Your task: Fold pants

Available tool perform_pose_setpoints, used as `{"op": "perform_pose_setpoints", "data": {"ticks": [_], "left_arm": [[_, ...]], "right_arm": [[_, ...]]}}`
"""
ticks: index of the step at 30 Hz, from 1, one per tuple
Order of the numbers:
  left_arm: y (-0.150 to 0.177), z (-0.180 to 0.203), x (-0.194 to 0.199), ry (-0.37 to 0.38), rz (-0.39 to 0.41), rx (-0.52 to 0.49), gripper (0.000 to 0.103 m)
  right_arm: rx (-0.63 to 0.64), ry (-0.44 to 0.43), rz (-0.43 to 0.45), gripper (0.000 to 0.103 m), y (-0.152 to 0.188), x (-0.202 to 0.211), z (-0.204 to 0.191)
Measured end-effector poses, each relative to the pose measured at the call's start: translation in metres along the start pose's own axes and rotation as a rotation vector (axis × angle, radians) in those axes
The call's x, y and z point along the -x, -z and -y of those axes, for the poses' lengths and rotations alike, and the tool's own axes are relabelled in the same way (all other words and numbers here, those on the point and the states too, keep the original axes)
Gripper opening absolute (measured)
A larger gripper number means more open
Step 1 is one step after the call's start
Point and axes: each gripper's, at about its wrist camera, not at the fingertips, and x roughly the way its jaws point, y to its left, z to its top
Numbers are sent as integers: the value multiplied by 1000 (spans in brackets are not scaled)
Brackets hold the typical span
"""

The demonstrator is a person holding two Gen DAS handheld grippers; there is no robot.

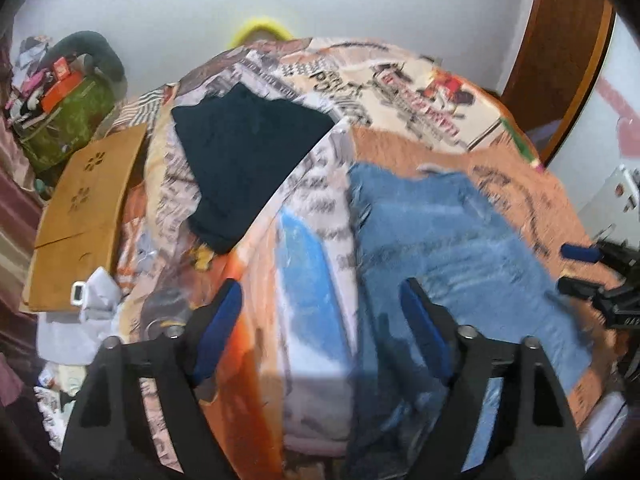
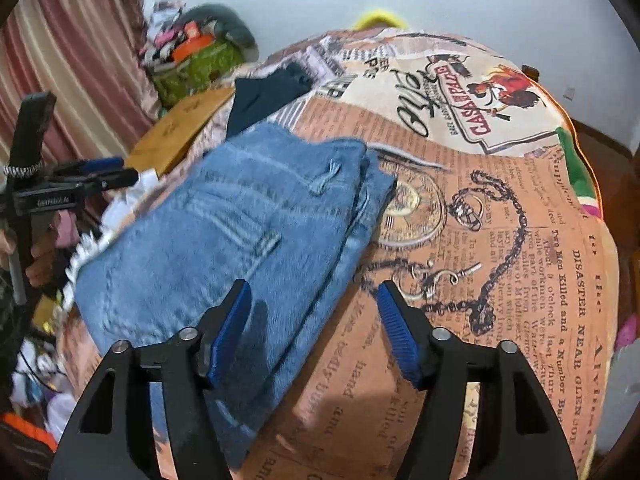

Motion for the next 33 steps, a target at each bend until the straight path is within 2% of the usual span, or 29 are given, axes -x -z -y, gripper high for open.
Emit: {"op": "perform_pose_setpoints", "data": {"ticks": [2,4,10,17,21,23,25,26,27,29,31,33], "left_arm": [[-6,3,-6,50,-11,21,93],[-11,8,-25,102,-86,29,93],[-12,17,-73,130,-234,25,93],[-17,19,-97,197,-301,20,93],[-22,11,-114,287,-363,87,94],[-23,10,-119,315,-368,102,94],[-24,13,-120,319,-355,95,93],[-25,14,-121,326,-350,94,90],[-26,14,-121,337,-347,98,81],[-28,16,-123,392,-353,120,70],[-29,17,-123,394,-355,115,68],[-29,16,-121,402,-352,123,61]], "right_arm": [[-47,-29,19,74,-3,0,5],[-84,-61,8,75,-5,-7,9],[-137,-121,-68,75,-3,-38,17],[-239,-257,-121,77,-2,-59,36],[-237,-300,-128,78,-6,-69,32],[-229,-308,-132,78,-9,-71,28],[-221,-311,-134,76,-11,-73,26],[-224,-314,-137,75,-13,-74,27],[-227,-320,-138,72,-13,-75,28],[-241,-332,-142,63,-14,-76,32],[-285,-362,-151,50,-16,-78,38],[-309,-380,-155,44,-17,-78,40]]}}
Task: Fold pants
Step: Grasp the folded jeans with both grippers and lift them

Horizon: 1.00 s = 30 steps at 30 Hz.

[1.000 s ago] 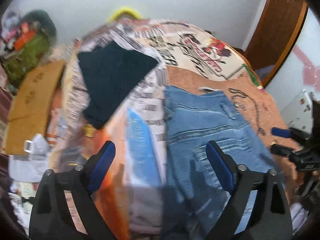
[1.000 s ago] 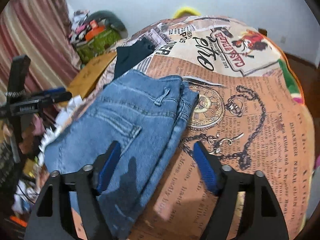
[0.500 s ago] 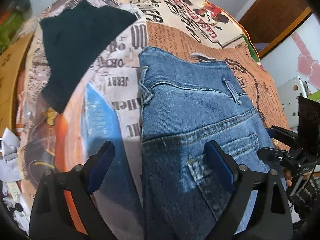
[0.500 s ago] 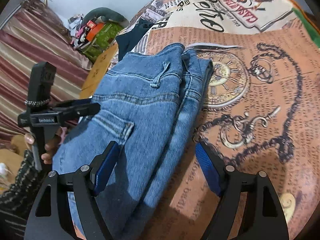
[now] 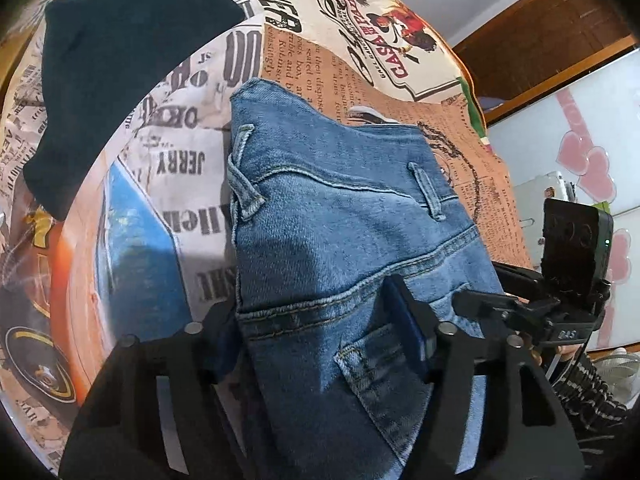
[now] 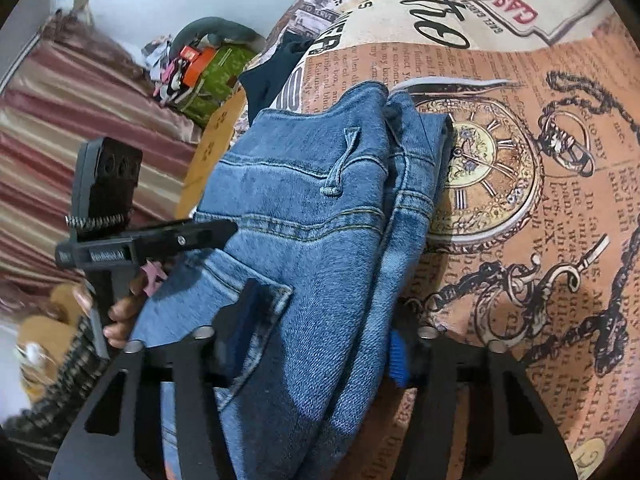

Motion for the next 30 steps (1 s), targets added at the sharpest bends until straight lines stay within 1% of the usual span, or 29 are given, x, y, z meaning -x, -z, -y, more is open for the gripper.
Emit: {"op": "perform_pose_setpoints", "data": {"ticks": [1,3,4,6,8,10,11,14,16,18,19,20,22,26,28,30], "left_arm": [[0,1,1,0,5,-1,59],[1,7,7,-20,27,-22,50],[3,12,12,-40,49,-35,48],[6,20,23,-68,91,-57,43],[10,25,36,-87,140,-77,41],[13,28,55,-89,194,-89,39],[14,30,62,-89,214,-94,38],[17,33,96,-101,305,-108,36],[16,33,120,-111,374,-100,36],[13,32,137,-116,422,-95,35],[11,30,150,-127,459,-95,35],[13,29,159,-135,480,-97,35],[5,26,179,-162,543,-102,35],[-10,9,208,-206,627,-88,35],[-19,-1,217,-229,654,-74,35],[-29,-12,220,-246,665,-62,35]], "right_arm": [[8,2,2,42,0,1,-1],[44,25,14,33,1,5,-10],[63,37,21,30,0,7,-14],[85,50,37,26,-4,12,-22],[108,53,62,24,-8,18,-30],[148,57,97,21,-11,27,-43],[166,61,113,21,-13,29,-50],[219,60,164,19,-26,40,-71],[249,47,192,19,-37,44,-85],[302,45,233,19,-49,47,-106],[332,49,252,19,-55,48,-117],[349,47,262,19,-61,47,-123],[392,42,284,19,-76,46,-142],[463,38,324,19,-101,39,-171],[485,36,333,19,-113,32,-181],[498,37,333,19,-129,20,-189]]}}
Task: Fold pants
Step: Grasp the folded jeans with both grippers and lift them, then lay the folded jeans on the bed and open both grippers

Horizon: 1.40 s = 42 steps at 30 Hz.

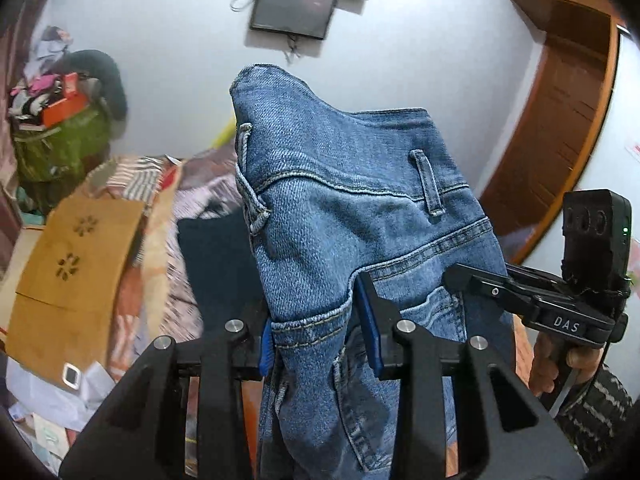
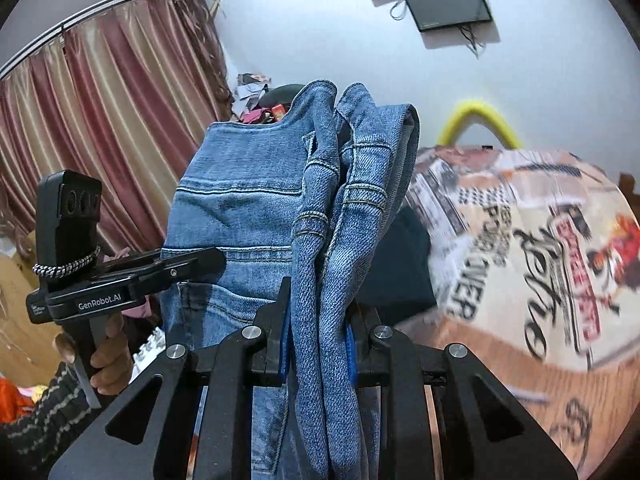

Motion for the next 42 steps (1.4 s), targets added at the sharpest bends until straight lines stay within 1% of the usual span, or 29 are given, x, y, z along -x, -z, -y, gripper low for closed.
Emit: {"op": "perform_pose_setpoints", "data": {"ticks": [4,8,13,18,21,25,26,27,29,32,36,38,39,42], "left_arm": [[-14,-31,-29,-45,-12,21,35],[-15,-62,-66,-68,-36,59,35],[-13,-105,-122,-78,-83,149,35],[4,-132,-172,-84,-144,197,35],[17,-143,-205,-77,-200,215,36],[39,-150,-248,-78,-311,226,38],[45,-150,-255,-89,-328,225,41],[50,-151,-260,-99,-337,229,45],[59,-153,-259,-108,-326,245,48],[63,-155,-247,-121,-331,272,49],[61,-149,-219,-182,-330,244,49],[57,-137,-192,-201,-310,210,49],[53,-134,-184,-206,-300,198,49],[42,-106,-133,-222,-229,124,49]], "right_arm": [[8,11,-24,19,-14,-37,5],[-1,32,-67,19,-20,-80,16],[-30,70,-122,19,-20,-132,32],[-41,127,-199,19,-11,-179,50],[-50,161,-250,19,-2,-200,64],[-47,221,-342,21,15,-220,81],[-31,238,-359,21,20,-222,83],[-6,240,-350,22,24,-220,82],[0,233,-338,24,26,-213,79],[20,245,-338,27,25,-200,69],[59,278,-309,27,22,-177,55],[57,274,-278,27,20,-161,50],[48,258,-258,27,18,-151,47],[33,226,-190,27,9,-111,28]]}}
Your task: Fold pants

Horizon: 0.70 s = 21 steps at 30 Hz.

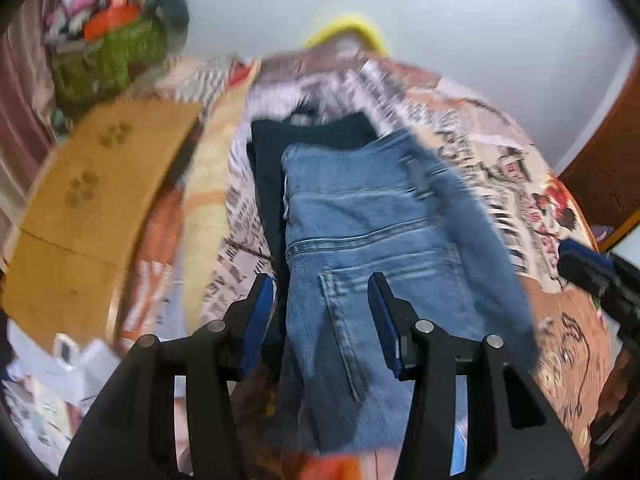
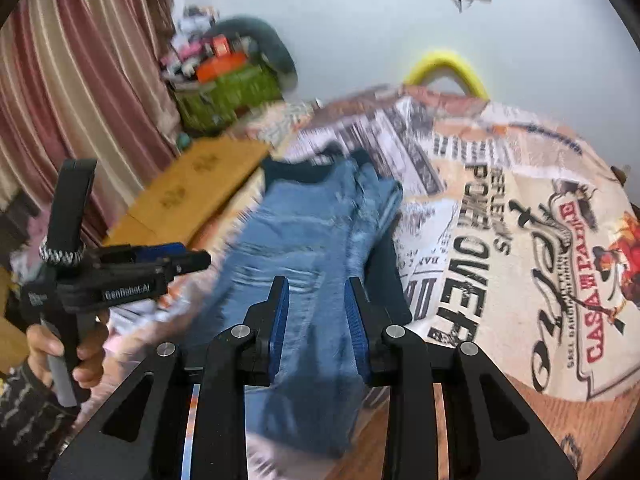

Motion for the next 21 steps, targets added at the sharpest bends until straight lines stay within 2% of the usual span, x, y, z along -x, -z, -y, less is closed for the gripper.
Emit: {"op": "perform_pose_setpoints", "data": {"ticks": [3,7,10,13,17,21], "left_arm": [[5,15,53,9,75,-35,49],[23,39,140,22,215,-82,49],[45,60,201,-1,326,-131,49],[75,77,257,7,427,-155,49],[113,91,310,13,531,-173,49],[155,105,350,-27,645,-197,51]], "right_arm": [[30,-2,92,27,0,53,-20],[69,-10,219,27,6,126,-49],[90,-32,309,27,17,174,-70],[126,-39,402,27,36,223,-94],[151,-53,494,27,63,266,-117],[161,-41,562,27,93,295,-134]]}}
